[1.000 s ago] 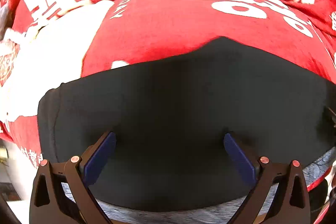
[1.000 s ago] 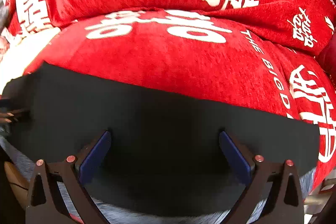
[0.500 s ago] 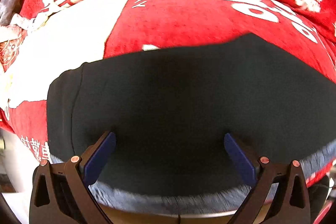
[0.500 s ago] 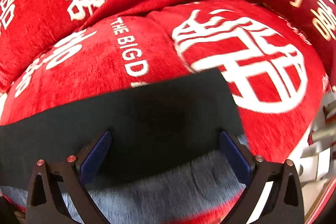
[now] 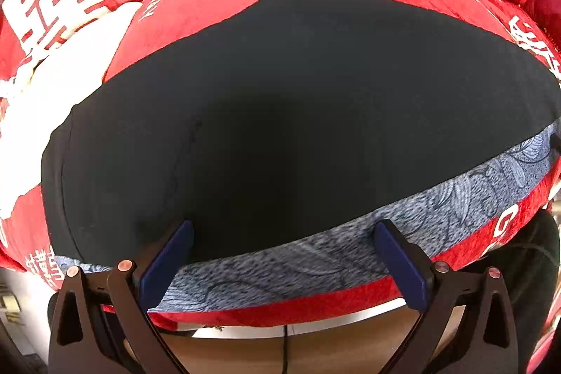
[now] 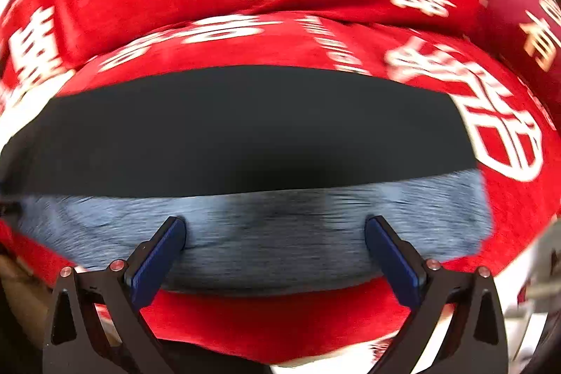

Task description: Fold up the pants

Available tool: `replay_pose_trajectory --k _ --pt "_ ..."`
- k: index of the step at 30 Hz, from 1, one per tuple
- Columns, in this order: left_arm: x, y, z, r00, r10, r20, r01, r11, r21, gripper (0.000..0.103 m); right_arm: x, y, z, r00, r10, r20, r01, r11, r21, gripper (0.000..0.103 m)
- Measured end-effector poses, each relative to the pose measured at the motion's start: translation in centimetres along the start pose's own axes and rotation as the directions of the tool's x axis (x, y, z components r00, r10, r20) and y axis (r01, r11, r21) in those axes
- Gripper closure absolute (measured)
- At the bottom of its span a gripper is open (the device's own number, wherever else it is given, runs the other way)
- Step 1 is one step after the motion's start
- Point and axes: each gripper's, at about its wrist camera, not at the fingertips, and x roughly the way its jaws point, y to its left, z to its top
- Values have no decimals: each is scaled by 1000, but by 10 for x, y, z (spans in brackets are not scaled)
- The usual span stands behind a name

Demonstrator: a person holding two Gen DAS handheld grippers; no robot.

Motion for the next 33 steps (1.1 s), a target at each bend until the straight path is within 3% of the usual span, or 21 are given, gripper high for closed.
replay_pose_trajectory --k 7,12,15,18,20,24,28,33 --pt "3 8 -8 999 47 -4 -47 999 7 0 4 -84 -7 1000 -16 -16 19 977 210 0" --pt "1 22 -19 994 108 -23 -108 994 8 0 -2 -124 -26 998 -62 -26 67 907 415 0" --pt "-1 35 -26 992 121 -43 -122 992 -27 0 -14 -118 -43 1000 20 20 -27 886 463 0" --pt "-3 60 -31 995 84 -53 -90 988 -124 0 -16 -99 -49 991 105 77 -128 888 441 0" --pt "-4 81 -35 997 52 -63 -64 975 -214 0 -12 -88 -45 986 127 103 -159 894 420 0" --pt "-8 105 -40 997 29 -66 -48 951 -306 0 4 -76 -31 975 161 150 -211 880 426 0" --pt "-20 81 -38 998 43 -35 -51 961 -271 0 7 -79 -18 960 161 231 -253 852 459 0" --pt "-28 2 6 998 -62 2 62 985 -163 0 12 -90 -7 948 151 280 -280 817 505 0"
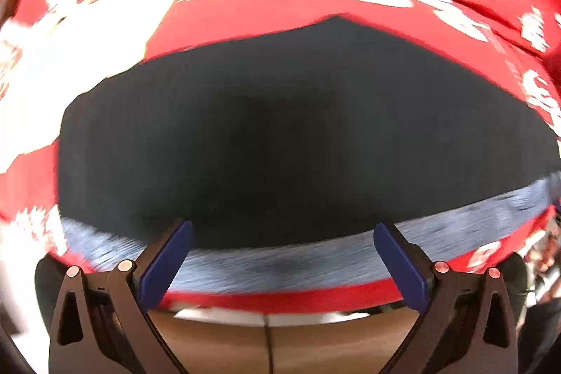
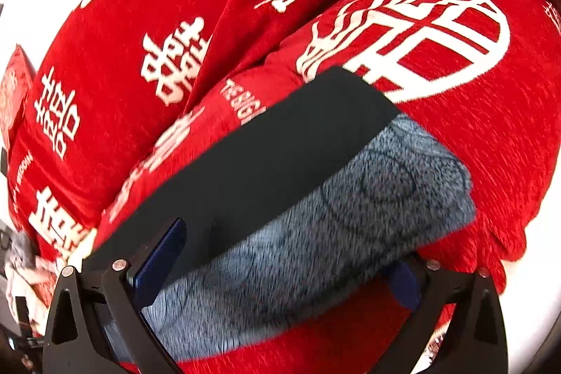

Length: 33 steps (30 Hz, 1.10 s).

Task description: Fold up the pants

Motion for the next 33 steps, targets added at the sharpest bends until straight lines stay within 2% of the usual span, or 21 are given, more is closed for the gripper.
replay_pose_trajectory --k 4,6,11,13,15,17,19,20,22,23,25,28,33 --pt "7 -86 29 998 -67 7 66 995 81 0 8 -1 11 1000 1 27 -2 1000 28 0" --pt "15 -127 51 999 -54 9 53 994 98 0 13 1 15 1000 -2 31 1 1000 20 0" --pt "27 -204 68 997 -74 -12 75 990 119 0 25 10 24 1000 8 20 -7 999 -35 0" --pt "37 -225 71 998 -53 -20 56 989 135 0 27 14 26 1000 16 13 -15 997 -77 1" --pt "45 -234 67 1000 10 -6 -9 987 158 0 32 17 28 1000 -6 -9 5 992 -127 3" --pt "43 -239 64 999 27 42 -33 987 159 0 34 18 28 999 -31 -21 27 985 -168 9" --pt "44 -238 62 998 25 60 -34 987 158 0 33 19 28 997 -66 -33 58 976 -209 32" --pt "44 -238 61 997 24 69 -34 986 160 0 32 19 29 994 -99 -37 88 970 -226 40" --pt "45 -241 61 996 28 79 -41 986 162 0 27 15 33 992 -120 -39 108 968 -225 69" --pt "45 -241 60 996 30 81 -42 986 161 0 21 13 36 992 -117 -36 107 970 -216 75" --pt "43 -239 59 996 28 83 -42 986 162 0 12 18 38 993 -113 -23 104 968 -230 80" --pt "45 -240 60 996 25 83 -39 986 164 0 -1 41 37 989 -148 23 147 938 -315 83" --pt "45 -240 60 995 15 95 -32 983 182 0 -22 79 35 989 -127 75 146 912 -382 86"
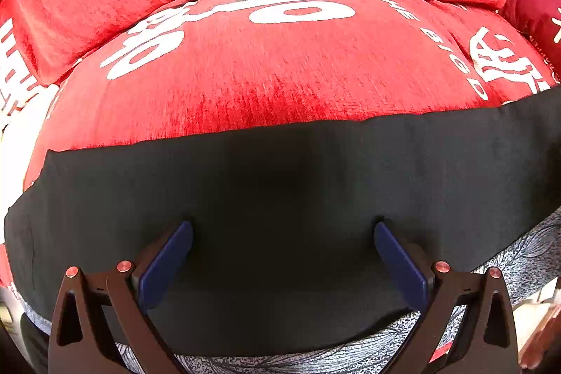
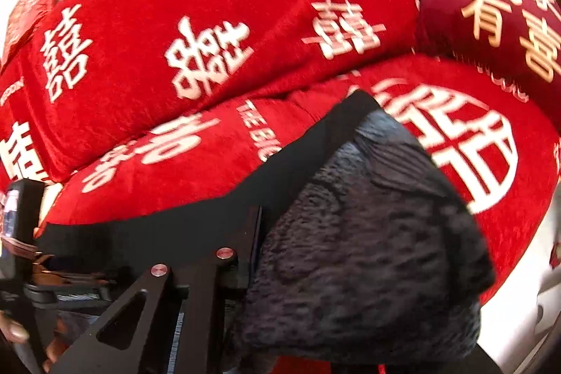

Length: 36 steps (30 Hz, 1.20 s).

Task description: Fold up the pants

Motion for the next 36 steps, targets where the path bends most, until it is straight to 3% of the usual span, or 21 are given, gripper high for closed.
replay_pose_trajectory --k 8,12,17,21,27,30,34,36 --pt "-8 19 6 994 -93 -50 93 996 -3 0 -24 62 6 999 -24 27 27 994 -108 88" --pt "-31 63 8 991 -134 10 134 989 -57 0 -40 103 8 998 -7 59 17 983 -181 89" --pt "-52 141 -3 990 -119 70 128 981 -146 0 -53 168 0 996 53 77 -29 961 -276 90" --pt "-52 209 -26 993 -89 75 105 963 -248 0 -41 229 -32 997 57 43 -35 916 -400 90" --pt "-39 283 -67 996 -82 40 91 915 -393 0 -6 311 -105 1000 3 -23 -17 787 -617 90" --pt "-35 300 -81 995 -88 36 95 902 -420 0 11 336 -136 998 -42 -47 -2 724 -690 90" --pt "-35 304 -87 995 -89 49 101 904 -415 0 18 345 -152 994 -105 -18 59 688 -723 90" --pt "-34 302 -85 994 -95 53 109 902 -417 0 19 349 -151 992 -125 -14 76 690 -720 90"
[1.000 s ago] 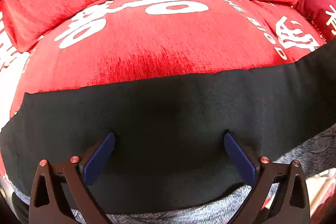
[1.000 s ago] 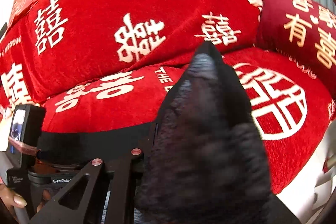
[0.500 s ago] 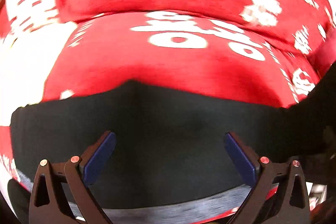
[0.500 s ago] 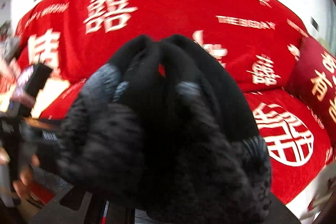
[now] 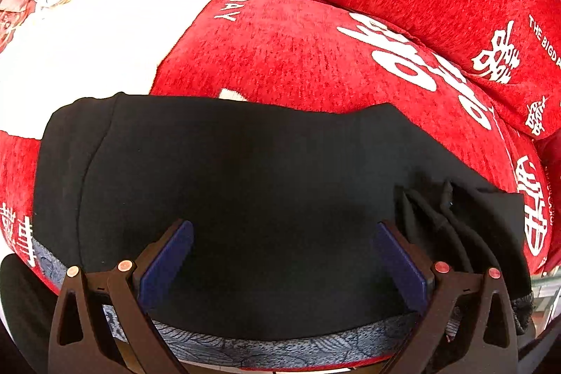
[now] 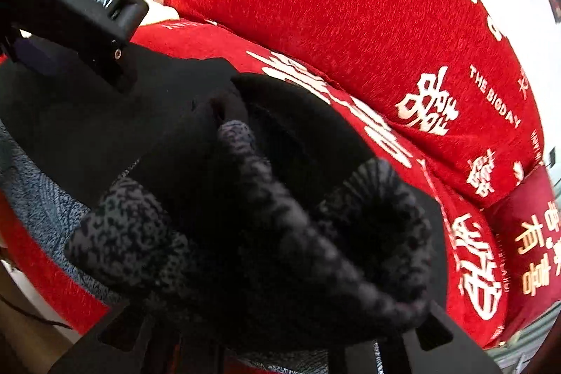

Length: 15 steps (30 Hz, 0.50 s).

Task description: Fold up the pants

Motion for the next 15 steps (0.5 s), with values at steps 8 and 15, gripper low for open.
replay_pose_trajectory --k 8,15 --pt "-6 -7 5 1000 -16 15 15 1000 22 0 4 4 19 1000 -5 -12 5 999 41 90" --pt "-6 0 9 1000 -29 7 29 999 -25 0 -18 14 17 999 20 27 -19 1000 -15 23"
